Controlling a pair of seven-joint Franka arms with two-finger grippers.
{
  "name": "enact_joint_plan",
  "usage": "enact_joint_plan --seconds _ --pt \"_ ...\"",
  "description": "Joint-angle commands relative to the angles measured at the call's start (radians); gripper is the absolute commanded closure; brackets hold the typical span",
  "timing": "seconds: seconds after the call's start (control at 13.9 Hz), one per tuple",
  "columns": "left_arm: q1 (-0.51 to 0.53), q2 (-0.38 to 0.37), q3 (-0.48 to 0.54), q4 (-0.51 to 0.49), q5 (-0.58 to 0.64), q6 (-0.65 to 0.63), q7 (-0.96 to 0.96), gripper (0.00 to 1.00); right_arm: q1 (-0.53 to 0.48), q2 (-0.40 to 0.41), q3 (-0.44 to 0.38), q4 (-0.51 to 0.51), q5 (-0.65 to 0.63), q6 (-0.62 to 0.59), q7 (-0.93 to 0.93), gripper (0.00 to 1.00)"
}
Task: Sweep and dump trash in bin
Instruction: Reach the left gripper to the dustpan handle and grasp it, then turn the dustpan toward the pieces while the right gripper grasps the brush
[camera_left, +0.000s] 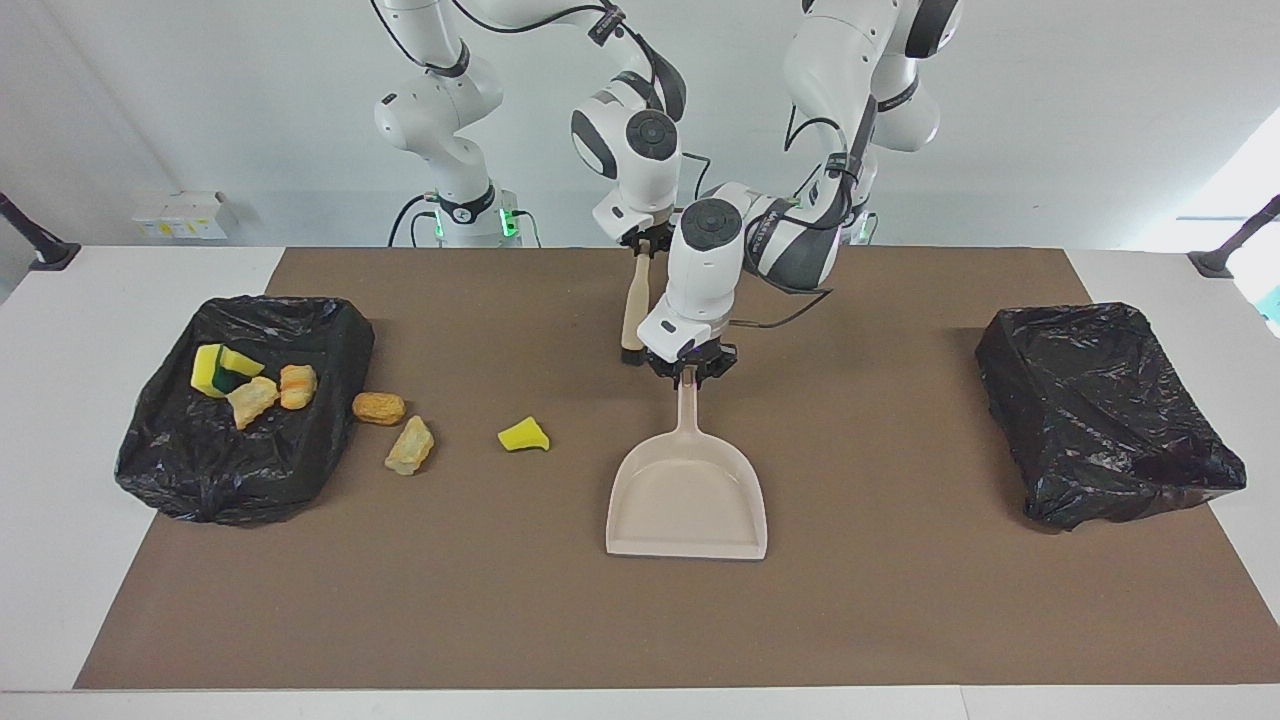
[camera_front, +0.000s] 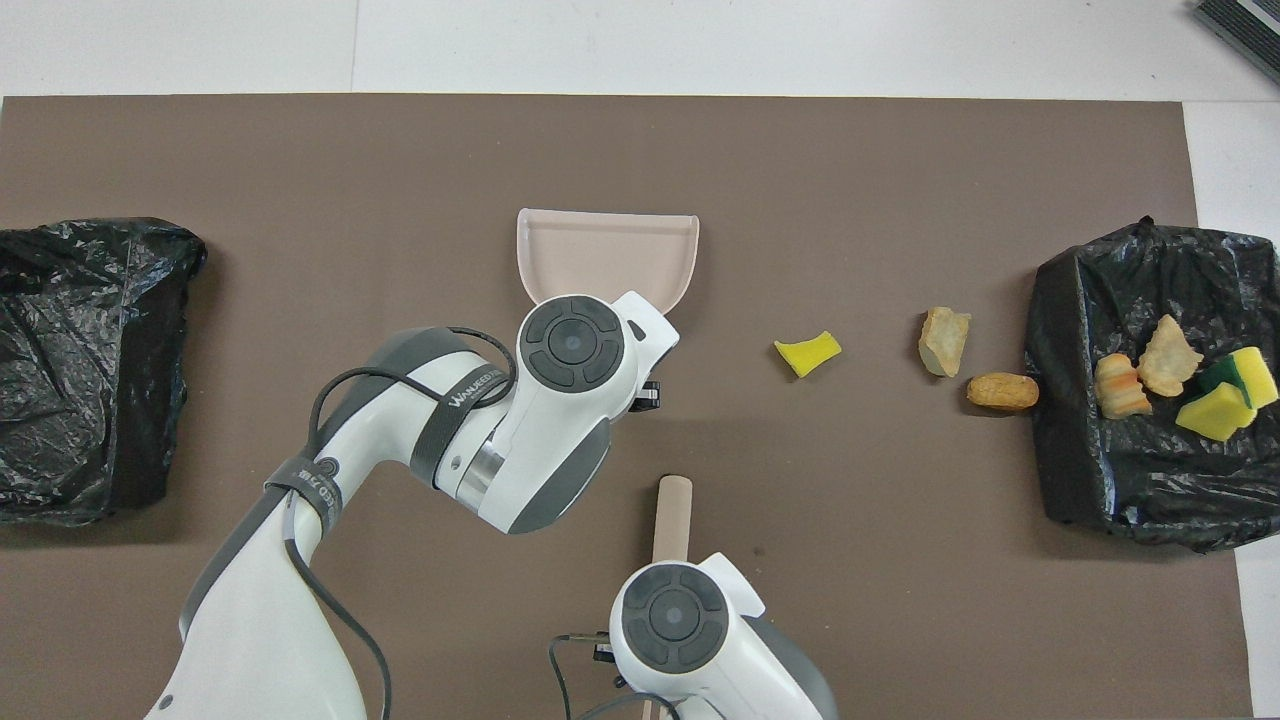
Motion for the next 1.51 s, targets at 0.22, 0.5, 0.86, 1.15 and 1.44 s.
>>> enact_joint_plan --seconds 0.22,0.5,0.86,1.15,1.44 --pt "0.086 -0.052 0.003 0.055 0.009 -0.164 0.3 1.0 -0.2 -0.1 0.003 -0.001 -0.083 -0.133 -0.184 1.0" --pt "0.077 -0.117 0.001 0.051 0.089 -0.272 0.438 1.0 -0.343 -0.084 0.003 0.074 -0.224 -0.179 -0.321 1.0" --pt "0.071 -0.203 -0.001 -0.029 0.107 -0.368 0.767 1.0 -0.51 -0.06 0.003 0.068 -0.492 -0.169 -0.413 1.0" --pt "0.08 -0.246 0.001 -0.112 0.17 -0.321 1.027 1.0 -0.625 -0.071 0.003 0.037 -0.649 -0.185 -0.418 1.0" --pt "0.086 -0.249 0.003 -0.13 0.202 -0.263 1.311 1.0 -0.704 -0.07 0.004 -0.038 -0.663 -0.11 -0.444 1.0"
